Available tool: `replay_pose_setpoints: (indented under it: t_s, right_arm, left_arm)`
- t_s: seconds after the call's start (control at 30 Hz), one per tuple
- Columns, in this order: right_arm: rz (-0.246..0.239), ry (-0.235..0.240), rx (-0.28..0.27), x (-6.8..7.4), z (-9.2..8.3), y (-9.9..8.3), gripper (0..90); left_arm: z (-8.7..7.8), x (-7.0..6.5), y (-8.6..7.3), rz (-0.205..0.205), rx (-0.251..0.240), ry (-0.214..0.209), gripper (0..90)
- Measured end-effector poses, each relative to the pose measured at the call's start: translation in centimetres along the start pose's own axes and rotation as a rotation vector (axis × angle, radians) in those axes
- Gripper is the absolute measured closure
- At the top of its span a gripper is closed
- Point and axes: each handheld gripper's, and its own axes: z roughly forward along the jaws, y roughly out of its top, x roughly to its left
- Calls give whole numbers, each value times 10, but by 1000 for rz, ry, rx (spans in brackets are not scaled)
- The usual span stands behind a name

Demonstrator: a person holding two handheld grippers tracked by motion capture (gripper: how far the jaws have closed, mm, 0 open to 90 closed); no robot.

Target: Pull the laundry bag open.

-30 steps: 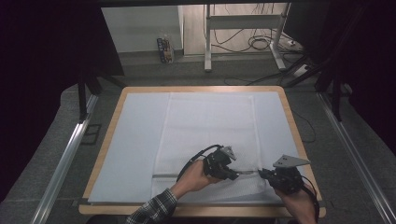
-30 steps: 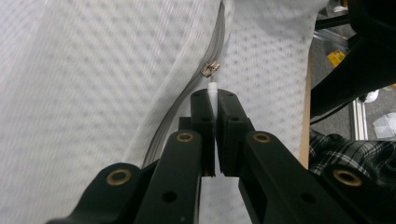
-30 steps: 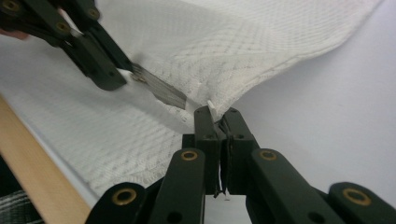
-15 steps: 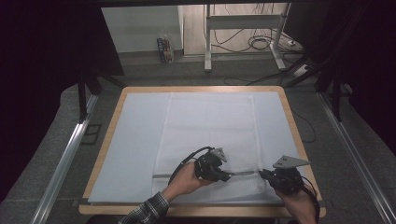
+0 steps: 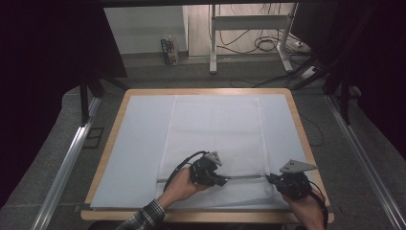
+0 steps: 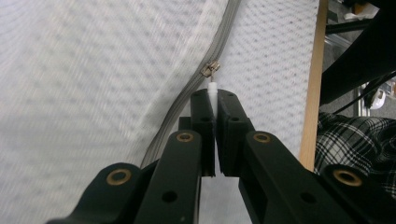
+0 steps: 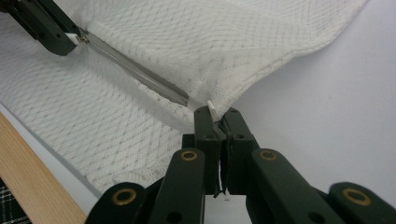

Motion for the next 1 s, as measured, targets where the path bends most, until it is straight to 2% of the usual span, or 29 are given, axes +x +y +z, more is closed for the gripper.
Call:
replay_pose_setpoints:
  t_s: [0.23,0.43,1.0]
  right_arm:
    - [0,0,-1,0,0,0,857]
    - [-2,-2,1,0,0,0,857]
    - [0,0,4,0,1,-1,858]
  left_arm:
    - [-8,1,-9,-22,-19,8,879]
    - [-11,0,-12,-23,-21,11,878]
    - [-24,4,-27,-60,-34,27,878]
